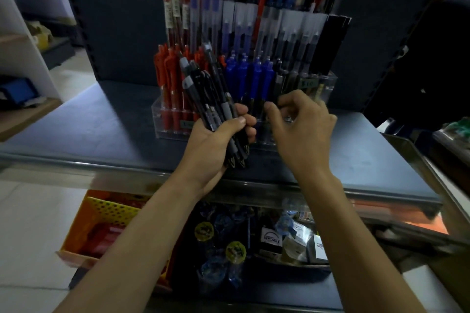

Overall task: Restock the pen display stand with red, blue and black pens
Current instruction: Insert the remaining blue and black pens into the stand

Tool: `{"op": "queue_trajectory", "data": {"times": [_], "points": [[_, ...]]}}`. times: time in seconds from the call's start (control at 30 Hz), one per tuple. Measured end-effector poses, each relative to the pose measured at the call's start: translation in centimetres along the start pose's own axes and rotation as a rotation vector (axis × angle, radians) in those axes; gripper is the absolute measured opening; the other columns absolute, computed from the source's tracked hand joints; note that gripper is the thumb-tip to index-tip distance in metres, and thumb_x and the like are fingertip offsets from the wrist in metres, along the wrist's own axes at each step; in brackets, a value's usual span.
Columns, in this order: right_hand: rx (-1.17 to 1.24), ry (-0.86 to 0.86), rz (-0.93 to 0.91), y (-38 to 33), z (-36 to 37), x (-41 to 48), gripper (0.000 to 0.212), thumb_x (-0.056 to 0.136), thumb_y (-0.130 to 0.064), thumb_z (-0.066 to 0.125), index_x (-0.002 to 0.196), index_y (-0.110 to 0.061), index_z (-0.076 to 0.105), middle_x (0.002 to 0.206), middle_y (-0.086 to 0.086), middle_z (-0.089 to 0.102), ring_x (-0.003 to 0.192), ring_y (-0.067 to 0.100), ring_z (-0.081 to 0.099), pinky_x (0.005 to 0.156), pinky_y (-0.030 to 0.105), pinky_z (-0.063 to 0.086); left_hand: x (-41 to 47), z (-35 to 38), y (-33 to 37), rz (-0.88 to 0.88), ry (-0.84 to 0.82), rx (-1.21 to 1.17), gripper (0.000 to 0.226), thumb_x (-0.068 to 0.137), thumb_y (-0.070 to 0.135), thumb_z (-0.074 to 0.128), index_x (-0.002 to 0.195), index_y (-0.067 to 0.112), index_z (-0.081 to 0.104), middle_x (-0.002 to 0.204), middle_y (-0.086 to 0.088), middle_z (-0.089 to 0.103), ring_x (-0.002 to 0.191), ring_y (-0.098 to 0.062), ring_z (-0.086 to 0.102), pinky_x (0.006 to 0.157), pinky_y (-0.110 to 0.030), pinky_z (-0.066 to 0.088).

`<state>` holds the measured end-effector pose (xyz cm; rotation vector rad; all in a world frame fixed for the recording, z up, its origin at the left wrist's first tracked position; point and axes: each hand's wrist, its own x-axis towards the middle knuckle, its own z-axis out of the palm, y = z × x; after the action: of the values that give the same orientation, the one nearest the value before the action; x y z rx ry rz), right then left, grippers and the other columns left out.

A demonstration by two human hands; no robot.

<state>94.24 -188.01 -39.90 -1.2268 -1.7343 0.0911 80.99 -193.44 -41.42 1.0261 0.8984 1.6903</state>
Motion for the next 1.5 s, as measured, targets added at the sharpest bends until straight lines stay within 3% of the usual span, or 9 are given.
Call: {"op": "queue_trajectory", "data": {"times": [0.23, 0.4, 0.47, 0.63, 0.77, 0.9, 1.1, 1.37, 1.5], "points": [[0.037, -0.044, 0.049, 0.3, -0.2, -0.3, 0.019, 0.091, -0.046, 0.06, 0.081, -0.031, 0.064, 0.063, -0.01, 0.053, 0.09, 0.015, 0.045, 0.077, 0.029, 0.021, -0.4, 0.4, 0.0, 0.087, 0.084, 0.054, 0.014, 0.095, 0.0, 0.054, 0.106, 0.003, 0.062, 0.097, -0.007, 0.065, 0.089, -0.02, 0.065, 0.076, -0.034, 0.058], [-0.05, -0.089, 0.036, -0.2, -0.9, -0.9, 0.022, 0.093, -0.04, 0.058, 0.102, -0.026, 0.072, 0.082, -0.011, 0.064, 0.102, 0.02, 0.048, 0.083, 0.031, 0.023, -0.7, 1.2, -0.1, 0.129, 0.067, 0.162, 0.019, 0.093, 0.001, 0.057, 0.108, 0.008, 0.066, 0.103, -0.006, 0.068, 0.085, -0.016, 0.068, 0.076, -0.034, 0.058], [-0.021, -0.067, 0.0, -0.4, -1.4, -1.3, 0.027, 0.093, -0.039, 0.058, 0.113, -0.024, 0.067, 0.088, -0.011, 0.066, 0.098, 0.016, 0.054, 0.089, 0.033, 0.035, -0.6, 1.2, 0.0, 0.117, 0.075, 0.155, 0.019, 0.092, 0.002, 0.059, 0.108, 0.01, 0.066, 0.1, -0.002, 0.07, 0.086, -0.017, 0.07, 0.078, -0.035, 0.058], [0.418, -0.177, -0.042, -1.4, -3.0, -2.1, 0.014, 0.094, -0.025, 0.062, 0.102, -0.015, 0.065, 0.078, -0.006, 0.065, 0.069, 0.002, 0.062, 0.063, 0.015, 0.049, -0.8, 1.4, 0.5, 0.122, 0.104, 0.133, 0.018, 0.086, 0.002, 0.066, 0.102, 0.01, 0.069, 0.089, -0.001, 0.076, 0.085, -0.017, 0.073, 0.071, -0.023, 0.057], [0.517, -0.257, 0.025, -1.0, -2.4, -2.0, 0.017, 0.093, -0.028, 0.063, 0.102, -0.013, 0.068, 0.087, 0.003, 0.071, 0.075, 0.014, 0.069, 0.07, 0.034, 0.058, -1.3, 2.0, 0.4, 0.16, 0.083, 0.181, 0.016, 0.083, 0.002, 0.069, 0.099, 0.001, 0.07, 0.087, -0.002, 0.076, 0.087, -0.013, 0.072, 0.07, -0.017, 0.055], [0.55, -0.28, 0.064, -0.5, -2.2, -1.7, 0.016, 0.091, -0.03, 0.064, 0.096, -0.017, 0.071, 0.091, 0.004, 0.072, 0.085, 0.02, 0.069, 0.075, 0.042, 0.057, -1.2, 1.9, 0.4, 0.16, 0.071, 0.228, 0.013, 0.081, 0.006, 0.071, 0.09, 0.015, 0.07, 0.083, 0.01, 0.076, 0.088, -0.005, 0.071, 0.073, -0.013, 0.053], [0.64, -0.123, 0.135, -0.3, -3.5, -0.3, 0.008, 0.094, -0.018, 0.063, 0.094, -0.012, 0.069, 0.08, 0.002, 0.071, 0.07, 0.019, 0.07, 0.065, 0.041, 0.061, -0.8, 1.7, 0.1, 0.103, 0.082, 0.153, 0.021, 0.08, 0.012, 0.07, 0.1, 0.005, 0.069, 0.097, -0.01, 0.075, 0.096, -0.021, 0.071, 0.082, -0.031, 0.057], [0.553, 0.117, 0.072, 0.3, -3.4, 2.8, 0.006, 0.095, -0.019, 0.061, 0.093, -0.016, 0.066, 0.078, -0.004, 0.068, 0.07, 0.014, 0.069, 0.065, 0.037, 0.06, -0.1, 1.7, -0.3, 0.085, 0.096, 0.1, 0.015, 0.086, 0.006, 0.065, 0.102, 0.004, 0.065, 0.096, -0.014, 0.074, 0.091, -0.026, 0.072, 0.08, -0.031, 0.058], [0.346, 0.091, -0.009, 1.0, -1.8, 3.6, 0.011, 0.095, -0.022, 0.06, 0.099, -0.014, 0.067, 0.081, -0.007, 0.064, 0.067, 0.001, 0.061, 0.061, 0.011, 0.048, 0.2, 1.9, -0.5, 0.085, 0.104, 0.113, 0.014, 0.086, 0.006, 0.065, 0.1, 0.005, 0.065, 0.093, -0.013, 0.074, 0.089, -0.027, 0.072, 0.08, -0.032, 0.058]]}}
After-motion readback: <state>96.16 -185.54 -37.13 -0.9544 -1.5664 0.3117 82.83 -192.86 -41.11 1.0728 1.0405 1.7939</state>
